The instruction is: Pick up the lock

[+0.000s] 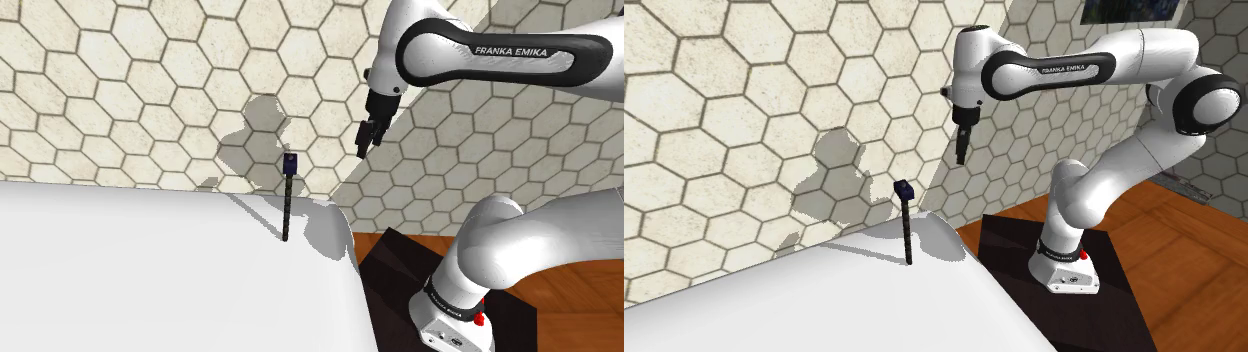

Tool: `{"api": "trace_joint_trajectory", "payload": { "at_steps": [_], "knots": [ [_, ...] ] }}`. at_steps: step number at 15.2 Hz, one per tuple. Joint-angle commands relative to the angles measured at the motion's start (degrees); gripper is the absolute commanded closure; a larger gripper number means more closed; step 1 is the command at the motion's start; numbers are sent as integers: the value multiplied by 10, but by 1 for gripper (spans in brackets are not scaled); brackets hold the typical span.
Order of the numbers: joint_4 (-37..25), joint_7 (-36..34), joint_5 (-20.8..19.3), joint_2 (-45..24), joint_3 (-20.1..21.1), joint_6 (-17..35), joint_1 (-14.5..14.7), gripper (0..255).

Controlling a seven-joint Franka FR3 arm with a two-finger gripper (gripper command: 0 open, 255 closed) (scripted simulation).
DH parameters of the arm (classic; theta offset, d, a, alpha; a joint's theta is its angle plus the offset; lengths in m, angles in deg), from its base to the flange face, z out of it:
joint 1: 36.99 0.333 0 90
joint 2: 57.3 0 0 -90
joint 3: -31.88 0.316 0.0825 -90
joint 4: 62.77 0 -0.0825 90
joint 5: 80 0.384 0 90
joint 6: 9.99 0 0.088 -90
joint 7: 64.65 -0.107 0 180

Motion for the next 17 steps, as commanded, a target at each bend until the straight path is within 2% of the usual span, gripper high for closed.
{"api": "trace_joint_trajectory", "payload": {
  "at_steps": [1, 10, 17],
  "knots": [
    [0, 0, 0, 0, 0, 0, 0, 0],
    [-54, -229, 56, -79, 137, 59, 2, 0],
    [-155, -411, 44, -192, 240, 91, -22, 0]
  ]
}}
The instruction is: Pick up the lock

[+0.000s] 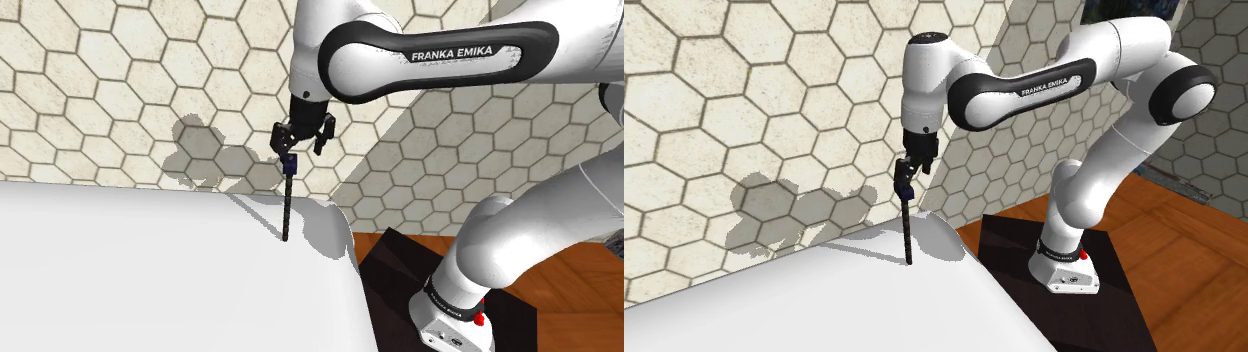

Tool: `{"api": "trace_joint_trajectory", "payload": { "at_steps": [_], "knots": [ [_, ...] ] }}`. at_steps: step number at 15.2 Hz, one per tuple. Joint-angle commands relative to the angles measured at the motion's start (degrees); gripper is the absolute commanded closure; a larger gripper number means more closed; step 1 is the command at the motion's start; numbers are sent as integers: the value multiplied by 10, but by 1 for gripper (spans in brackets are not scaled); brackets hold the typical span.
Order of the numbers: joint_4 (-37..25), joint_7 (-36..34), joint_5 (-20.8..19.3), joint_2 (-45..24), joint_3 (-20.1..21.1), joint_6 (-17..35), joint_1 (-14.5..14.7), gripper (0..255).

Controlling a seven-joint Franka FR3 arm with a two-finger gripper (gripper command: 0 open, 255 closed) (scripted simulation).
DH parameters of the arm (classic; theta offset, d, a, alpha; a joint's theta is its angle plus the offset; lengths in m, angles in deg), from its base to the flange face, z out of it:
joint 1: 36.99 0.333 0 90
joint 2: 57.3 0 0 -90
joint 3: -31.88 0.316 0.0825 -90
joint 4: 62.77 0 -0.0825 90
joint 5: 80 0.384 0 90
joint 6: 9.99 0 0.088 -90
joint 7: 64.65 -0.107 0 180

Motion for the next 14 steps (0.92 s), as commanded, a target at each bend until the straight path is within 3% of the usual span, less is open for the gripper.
{"api": "trace_joint_trajectory", "payload": {
  "at_steps": [1, 10, 11, 14],
  "knots": [
    [-27, -39, -8, -26, 20, 2, -7, 0],
    [28, -46, -7, -29, 26, 60, -5, 0],
    [28, -47, -7, -29, 26, 60, -5, 255],
    [28, -46, -7, -29, 26, 60, -5, 255]
  ]
}}
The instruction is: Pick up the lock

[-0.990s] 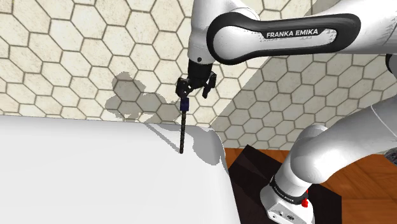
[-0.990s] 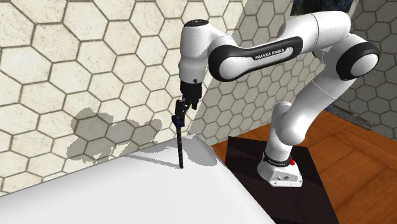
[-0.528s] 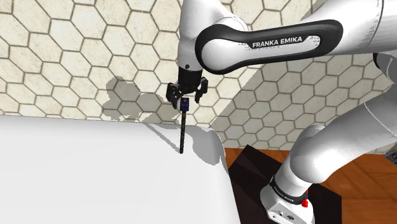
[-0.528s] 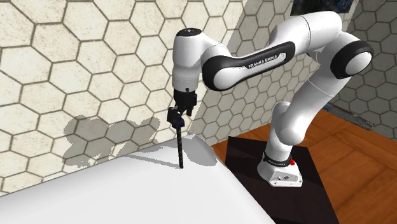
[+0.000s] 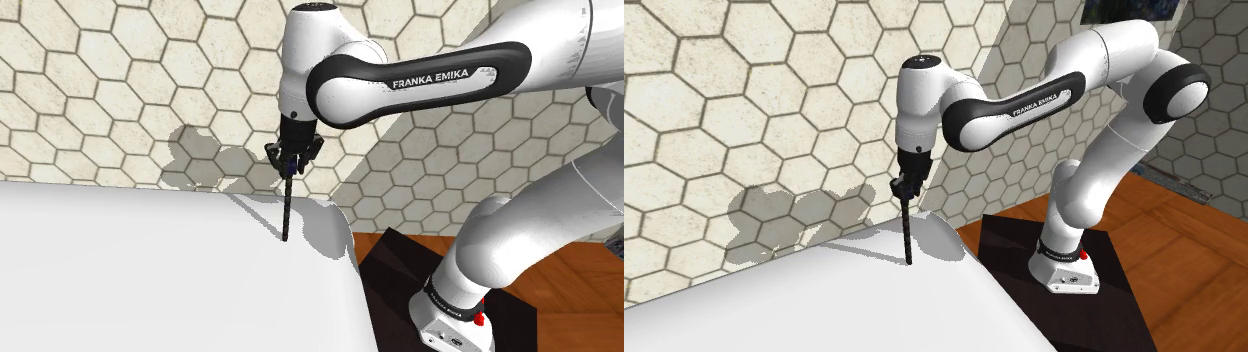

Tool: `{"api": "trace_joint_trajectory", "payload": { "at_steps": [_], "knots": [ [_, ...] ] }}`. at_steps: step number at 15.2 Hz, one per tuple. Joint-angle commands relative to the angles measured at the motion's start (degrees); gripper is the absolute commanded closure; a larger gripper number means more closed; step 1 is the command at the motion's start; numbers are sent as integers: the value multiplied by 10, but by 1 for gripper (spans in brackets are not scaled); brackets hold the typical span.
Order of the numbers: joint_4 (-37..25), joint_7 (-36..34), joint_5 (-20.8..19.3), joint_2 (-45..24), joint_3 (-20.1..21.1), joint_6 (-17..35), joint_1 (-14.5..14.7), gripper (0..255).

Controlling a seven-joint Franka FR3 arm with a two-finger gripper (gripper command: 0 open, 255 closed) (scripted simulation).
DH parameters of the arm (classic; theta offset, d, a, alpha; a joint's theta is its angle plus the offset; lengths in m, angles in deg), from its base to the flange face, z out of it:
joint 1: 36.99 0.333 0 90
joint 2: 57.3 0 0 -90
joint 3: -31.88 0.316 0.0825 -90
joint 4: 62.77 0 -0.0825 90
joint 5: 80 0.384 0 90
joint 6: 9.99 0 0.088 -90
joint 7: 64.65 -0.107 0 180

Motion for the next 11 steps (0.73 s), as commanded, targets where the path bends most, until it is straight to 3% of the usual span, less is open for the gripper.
{"api": "trace_joint_trajectory", "payload": {
  "at_steps": [1, 6, 11],
  "knots": [
    [0, 0, 0, 0, 0, 0, 0, 255],
    [0, 0, 0, -1, 0, 0, 0, 255],
    [-35, 5, 0, 3, -4, -39, -1, 255]
  ]
}}
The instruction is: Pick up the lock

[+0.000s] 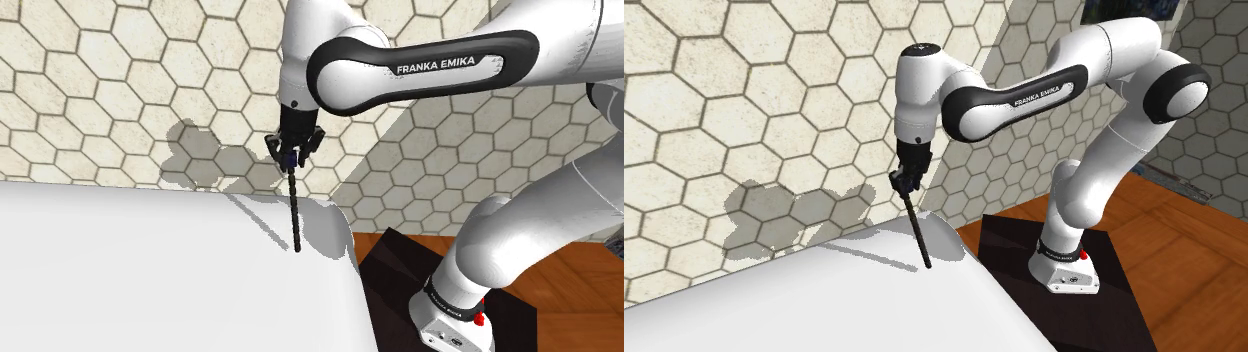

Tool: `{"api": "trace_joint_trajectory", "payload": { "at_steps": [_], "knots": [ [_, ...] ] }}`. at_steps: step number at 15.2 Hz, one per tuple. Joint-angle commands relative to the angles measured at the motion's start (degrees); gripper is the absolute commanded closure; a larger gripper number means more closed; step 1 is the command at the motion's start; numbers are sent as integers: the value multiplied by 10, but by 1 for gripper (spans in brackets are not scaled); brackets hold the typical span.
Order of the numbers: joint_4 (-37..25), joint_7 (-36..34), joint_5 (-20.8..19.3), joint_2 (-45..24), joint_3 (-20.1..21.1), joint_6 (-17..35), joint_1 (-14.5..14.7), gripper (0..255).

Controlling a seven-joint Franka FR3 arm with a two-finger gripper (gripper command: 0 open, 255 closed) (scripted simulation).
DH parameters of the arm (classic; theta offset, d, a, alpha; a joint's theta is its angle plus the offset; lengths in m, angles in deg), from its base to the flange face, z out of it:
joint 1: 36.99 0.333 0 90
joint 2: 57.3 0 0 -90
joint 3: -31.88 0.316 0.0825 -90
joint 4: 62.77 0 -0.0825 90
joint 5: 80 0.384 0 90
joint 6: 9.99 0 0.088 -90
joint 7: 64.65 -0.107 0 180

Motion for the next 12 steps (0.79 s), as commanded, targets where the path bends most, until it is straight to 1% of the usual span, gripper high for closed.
{"api": "trace_joint_trajectory", "payload": {
  "at_steps": [1, 10, 12],
  "knots": [
    [-15, 1, 0, 1, -1, -17, 0, 255],
    [-87, 8, -3, -2, -7, -85, -4, 255],
    [-88, 8, -3, -2, -7, -86, -4, 255]
  ]
}}
